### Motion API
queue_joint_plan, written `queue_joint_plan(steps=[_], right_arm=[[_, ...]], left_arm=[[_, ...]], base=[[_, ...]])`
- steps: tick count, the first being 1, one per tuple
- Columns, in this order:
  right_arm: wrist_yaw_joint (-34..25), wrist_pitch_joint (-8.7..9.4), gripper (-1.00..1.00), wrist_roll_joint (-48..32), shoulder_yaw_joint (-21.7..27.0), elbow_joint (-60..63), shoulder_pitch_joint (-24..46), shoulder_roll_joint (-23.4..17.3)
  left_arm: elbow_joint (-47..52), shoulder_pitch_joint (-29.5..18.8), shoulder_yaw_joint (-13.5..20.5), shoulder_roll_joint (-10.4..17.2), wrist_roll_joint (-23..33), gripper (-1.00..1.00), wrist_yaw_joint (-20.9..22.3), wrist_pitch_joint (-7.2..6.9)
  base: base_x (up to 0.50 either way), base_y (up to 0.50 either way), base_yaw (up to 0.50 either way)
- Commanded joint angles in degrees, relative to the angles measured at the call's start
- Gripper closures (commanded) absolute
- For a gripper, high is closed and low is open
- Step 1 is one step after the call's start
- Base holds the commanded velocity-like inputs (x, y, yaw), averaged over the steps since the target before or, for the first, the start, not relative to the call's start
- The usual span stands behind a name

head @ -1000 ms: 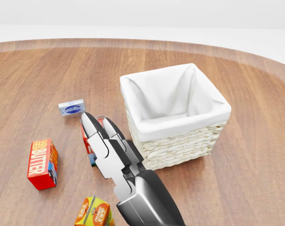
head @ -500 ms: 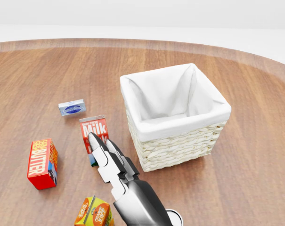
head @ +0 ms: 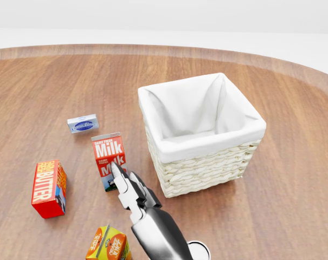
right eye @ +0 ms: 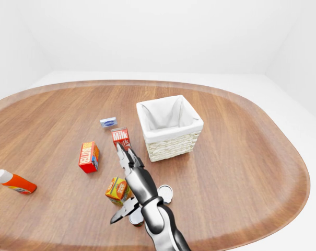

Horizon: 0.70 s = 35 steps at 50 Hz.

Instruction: Pick up the orange juice, and put it in the basket.

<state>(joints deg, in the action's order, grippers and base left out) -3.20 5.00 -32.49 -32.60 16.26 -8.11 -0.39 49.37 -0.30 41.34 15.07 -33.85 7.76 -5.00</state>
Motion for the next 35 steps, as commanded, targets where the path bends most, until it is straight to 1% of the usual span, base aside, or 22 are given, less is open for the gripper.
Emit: queue_joint_plan(steps=[1,11,15,17,19,27,32,35], right_arm=[[0.4,0.0,-1.0,-1.7,0.7,-4.8,1.4,1.8],[0.8,-0.04,-1.0,-2.3,0.6,-9.6,2.7,3.4],[1.1,-0.91,-1.0,-2.4,0.7,-11.2,2.9,3.9],[1.1,-1.08,-1.0,-2.4,0.8,-11.6,3.0,4.0],[1.3,-1.67,-1.0,-2.4,0.9,-12.6,3.2,4.2],[1.2,-2.43,-1.0,-2.5,1.0,-14.3,3.5,4.8],[1.7,-4.14,-1.0,-2.0,1.5,-17.2,3.9,5.3],[1.7,-4.47,-1.0,-2.1,1.8,-17.9,4.1,5.5]], left_arm=[[0.2,0.0,0.2,0.1,-0.3,-1.0,-0.1,0.0],[0.3,0.1,0.2,0.0,-0.3,-1.0,0.0,0.0],[0.3,0.0,0.1,0.1,-0.2,-1.0,0.0,0.0],[0.3,0.1,0.1,0.0,-0.2,-1.0,0.0,0.0],[0.4,0.1,0.2,0.0,-0.2,-1.0,0.0,0.0],[0.2,0.0,-0.1,-0.1,0.0,-1.0,0.0,0.0],[0.2,0.0,0.0,0.0,0.0,-1.0,0.0,0.0],[0.1,0.0,0.0,-0.1,0.1,-1.0,0.0,0.0]], base=[[0.0,0.0,0.0],[0.0,0.0,0.0],[0.0,0.0,0.0],[0.0,0.0,0.0],[0.0,0.0,0.0],[0.0,0.0,0.0],[0.0,0.0,0.0],[0.0,0.0,0.0]])
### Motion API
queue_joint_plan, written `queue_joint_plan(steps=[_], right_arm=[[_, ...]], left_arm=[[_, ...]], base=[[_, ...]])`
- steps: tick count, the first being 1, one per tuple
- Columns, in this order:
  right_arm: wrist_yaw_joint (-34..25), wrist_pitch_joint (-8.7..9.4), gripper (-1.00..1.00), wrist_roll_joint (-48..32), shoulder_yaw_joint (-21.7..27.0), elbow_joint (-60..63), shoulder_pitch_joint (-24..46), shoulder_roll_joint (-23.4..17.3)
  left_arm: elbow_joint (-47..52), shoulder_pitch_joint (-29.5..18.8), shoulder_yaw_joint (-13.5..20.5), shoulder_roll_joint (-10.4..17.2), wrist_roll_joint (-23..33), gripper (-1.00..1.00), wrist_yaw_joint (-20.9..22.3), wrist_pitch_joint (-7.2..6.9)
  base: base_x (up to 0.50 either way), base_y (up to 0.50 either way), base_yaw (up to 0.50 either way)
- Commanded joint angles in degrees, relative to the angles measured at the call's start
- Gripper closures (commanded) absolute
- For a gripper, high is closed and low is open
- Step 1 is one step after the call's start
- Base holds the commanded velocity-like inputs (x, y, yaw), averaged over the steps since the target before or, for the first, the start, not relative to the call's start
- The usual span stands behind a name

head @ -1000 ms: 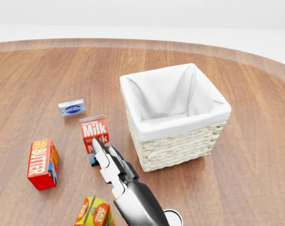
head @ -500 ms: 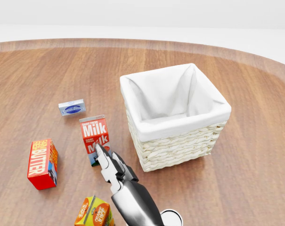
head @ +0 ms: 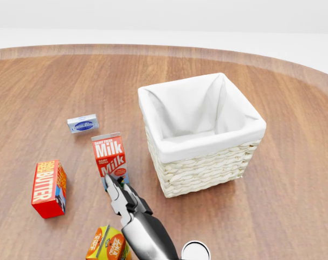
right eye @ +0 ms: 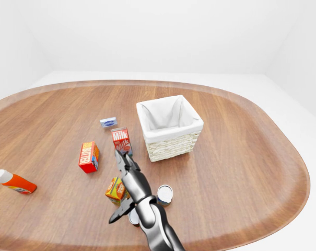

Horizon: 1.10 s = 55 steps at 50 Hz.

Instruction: Pick up the orange juice, and put it in the basket.

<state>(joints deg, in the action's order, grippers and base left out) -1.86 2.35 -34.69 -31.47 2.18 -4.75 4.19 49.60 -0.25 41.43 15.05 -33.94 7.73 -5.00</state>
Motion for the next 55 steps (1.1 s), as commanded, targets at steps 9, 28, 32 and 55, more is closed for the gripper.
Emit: queue_joint_plan(steps=[9,28,32,55], right_arm=[[0.5,-3.98,-1.0,0.4,1.6,-7.6,1.4,1.7],[1.3,-7.35,-1.0,0.5,5.9,-15.8,3.8,2.8],[1.4,-7.35,-1.0,0.3,6.5,-18.1,4.7,3.1],[0.9,-7.35,-1.0,-0.7,9.7,-25.0,9.9,6.1]], left_arm=[[-0.4,0.0,-0.2,-0.1,0.4,-1.0,0.0,0.0],[-0.4,0.1,-0.4,-0.3,0.7,-1.0,0.4,0.0],[-0.4,0.1,-0.3,-0.3,0.6,-1.0,0.4,0.0],[-0.2,0.1,-0.2,-0.2,0.4,-1.0,0.2,0.0]], base=[[0.0,0.0,0.0],[0.0,0.0,0.0],[0.0,0.0,0.0],[0.0,0.0,0.0]])
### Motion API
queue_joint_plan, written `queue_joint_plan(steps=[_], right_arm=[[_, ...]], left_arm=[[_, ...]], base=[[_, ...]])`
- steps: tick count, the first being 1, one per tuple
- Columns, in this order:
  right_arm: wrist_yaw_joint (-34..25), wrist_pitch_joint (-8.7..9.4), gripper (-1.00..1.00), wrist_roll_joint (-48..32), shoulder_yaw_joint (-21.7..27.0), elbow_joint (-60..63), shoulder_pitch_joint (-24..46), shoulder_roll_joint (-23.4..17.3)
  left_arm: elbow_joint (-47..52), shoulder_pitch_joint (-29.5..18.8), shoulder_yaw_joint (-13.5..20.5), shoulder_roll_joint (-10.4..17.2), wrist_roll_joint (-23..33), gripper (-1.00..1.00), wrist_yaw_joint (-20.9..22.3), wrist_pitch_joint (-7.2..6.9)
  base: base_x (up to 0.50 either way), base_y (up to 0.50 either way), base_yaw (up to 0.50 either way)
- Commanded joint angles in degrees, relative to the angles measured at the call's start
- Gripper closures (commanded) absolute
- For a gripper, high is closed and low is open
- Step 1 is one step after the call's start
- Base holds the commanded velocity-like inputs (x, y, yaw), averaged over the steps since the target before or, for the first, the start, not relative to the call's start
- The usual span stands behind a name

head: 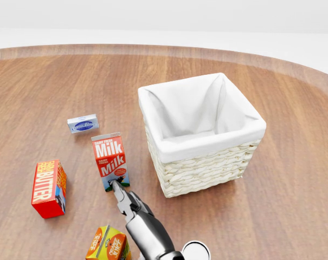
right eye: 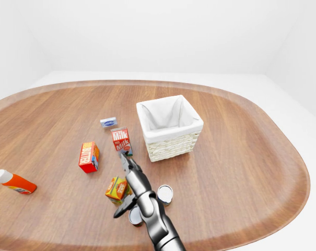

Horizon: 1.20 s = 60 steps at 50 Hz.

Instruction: Pick up the orange juice, and put it in the basket.

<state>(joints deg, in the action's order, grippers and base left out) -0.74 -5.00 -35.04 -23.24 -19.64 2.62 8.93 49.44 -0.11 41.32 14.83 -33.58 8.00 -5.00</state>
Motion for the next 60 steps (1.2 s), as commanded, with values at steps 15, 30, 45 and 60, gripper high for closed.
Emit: queue_joint_plan(steps=[15,30,45,60], right_arm=[[-0.8,0.0,-1.0,-0.4,1.5,-5.3,4.9,3.5],[2.0,0.0,-1.0,-0.8,2.6,-15.1,6.3,4.8],[5.6,0.0,1.0,-2.0,5.0,-26.2,7.2,4.9],[4.9,0.0,1.0,-2.3,4.6,-24.3,6.0,5.1]], left_arm=[[-0.3,-0.2,-0.3,0.1,0.1,-1.0,-0.3,0.0],[-0.2,-0.1,-0.3,0.0,0.1,-1.0,-0.3,0.0],[-0.2,-0.2,-0.2,0.1,-0.1,-1.0,-0.3,0.0],[-0.2,0.0,0.0,0.1,-0.1,-1.0,-0.1,0.0]], base=[[0.0,0.0,0.0],[0.0,0.0,0.0],[0.0,0.0,0.0],[0.0,0.0,0.0]])
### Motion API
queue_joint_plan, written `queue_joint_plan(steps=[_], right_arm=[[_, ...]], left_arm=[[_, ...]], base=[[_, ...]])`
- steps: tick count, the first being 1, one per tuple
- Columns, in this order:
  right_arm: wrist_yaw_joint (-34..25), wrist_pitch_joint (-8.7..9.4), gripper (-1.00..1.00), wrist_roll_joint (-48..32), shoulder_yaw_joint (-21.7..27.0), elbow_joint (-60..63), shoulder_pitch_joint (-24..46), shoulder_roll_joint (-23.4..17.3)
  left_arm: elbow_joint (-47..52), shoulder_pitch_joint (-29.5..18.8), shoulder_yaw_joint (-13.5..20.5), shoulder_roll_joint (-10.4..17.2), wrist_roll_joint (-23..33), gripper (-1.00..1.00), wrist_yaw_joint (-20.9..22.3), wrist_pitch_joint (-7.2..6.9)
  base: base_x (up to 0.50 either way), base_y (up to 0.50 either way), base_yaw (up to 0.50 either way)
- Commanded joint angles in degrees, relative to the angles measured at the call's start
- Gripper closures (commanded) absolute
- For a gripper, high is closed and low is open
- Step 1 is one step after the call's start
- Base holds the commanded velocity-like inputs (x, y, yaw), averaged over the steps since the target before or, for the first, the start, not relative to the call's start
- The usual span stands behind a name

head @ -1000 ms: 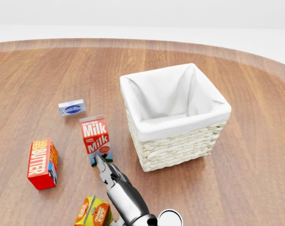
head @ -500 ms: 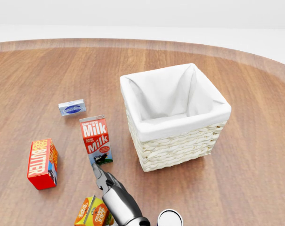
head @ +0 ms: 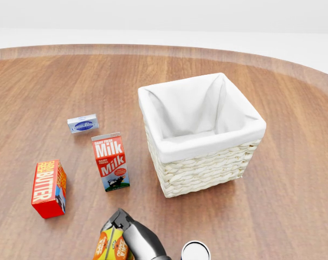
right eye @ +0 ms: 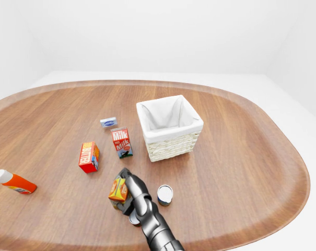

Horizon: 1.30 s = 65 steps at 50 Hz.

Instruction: Pick up the orange juice, and put it in the basket.

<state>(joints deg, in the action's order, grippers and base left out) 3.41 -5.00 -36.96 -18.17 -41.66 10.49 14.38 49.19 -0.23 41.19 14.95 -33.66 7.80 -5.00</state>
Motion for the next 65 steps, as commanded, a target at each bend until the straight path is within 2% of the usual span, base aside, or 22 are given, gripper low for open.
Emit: queue_joint_plan(steps=[1,11,23,38,39,42,45,46,47,51,65], right_arm=[[0.7,0.0,1.0,-0.4,-0.6,-1.8,-2.0,-0.4],[-0.5,0.0,1.0,-0.2,-1.2,2.0,-2.7,-0.5],[-4.9,0.0,1.0,1.4,-3.3,15.7,-4.5,-1.3],[-7.4,0.0,1.0,2.1,-5.3,24.6,-4.9,-2.1],[-8.1,0.21,1.0,2.0,-5.5,26.5,-4.9,-2.1],[-9.0,2.35,1.0,1.9,-6.0,29.7,-5.3,-2.4],[-10.0,5.15,1.0,1.4,-7.1,33.5,-6.1,-2.7],[-10.0,5.24,1.0,1.4,-7.2,33.6,-6.1,-2.8],[-10.9,7.29,1.0,0.9,-7.7,36.0,-6.5,-2.9],[-12.0,9.98,1.0,0.8,-8.4,39.1,-6.7,-3.4],[-17.8,10.0,1.0,-1.2,-10.5,49.1,-4.1,-2.3]], left_arm=[[0.1,0.1,0.2,0.0,-0.1,-1.0,0.1,0.0],[0.3,0.1,0.1,-0.1,-0.1,-1.0,0.1,0.0],[0.3,0.0,0.1,0.0,-0.1,-1.0,0.0,0.0],[0.2,0.0,0.1,0.0,-0.1,-1.0,0.0,0.0],[0.2,0.0,0.1,0.0,-0.1,-1.0,0.0,0.0],[0.2,0.0,0.1,0.0,-0.1,-1.0,0.0,0.0],[0.2,0.0,0.0,0.0,-0.1,-1.0,0.0,0.0],[0.2,0.0,0.0,0.0,-0.1,-1.0,0.0,0.0],[0.2,0.0,0.0,0.0,-0.1,-1.0,0.0,0.0],[0.4,0.0,0.3,0.1,-0.3,-1.0,-0.1,0.0],[0.4,0.0,0.3,0.2,-0.4,-1.0,-0.2,0.0]], base=[[0.0,0.0,0.0],[0.0,0.0,0.0],[0.0,0.0,0.0],[0.0,0.0,0.0],[0.0,0.0,0.0],[0.0,0.0,0.0],[0.0,0.0,0.0],[0.0,0.0,0.0],[0.0,0.0,0.0],[0.0,0.0,0.0],[0.0,0.0,0.0]])
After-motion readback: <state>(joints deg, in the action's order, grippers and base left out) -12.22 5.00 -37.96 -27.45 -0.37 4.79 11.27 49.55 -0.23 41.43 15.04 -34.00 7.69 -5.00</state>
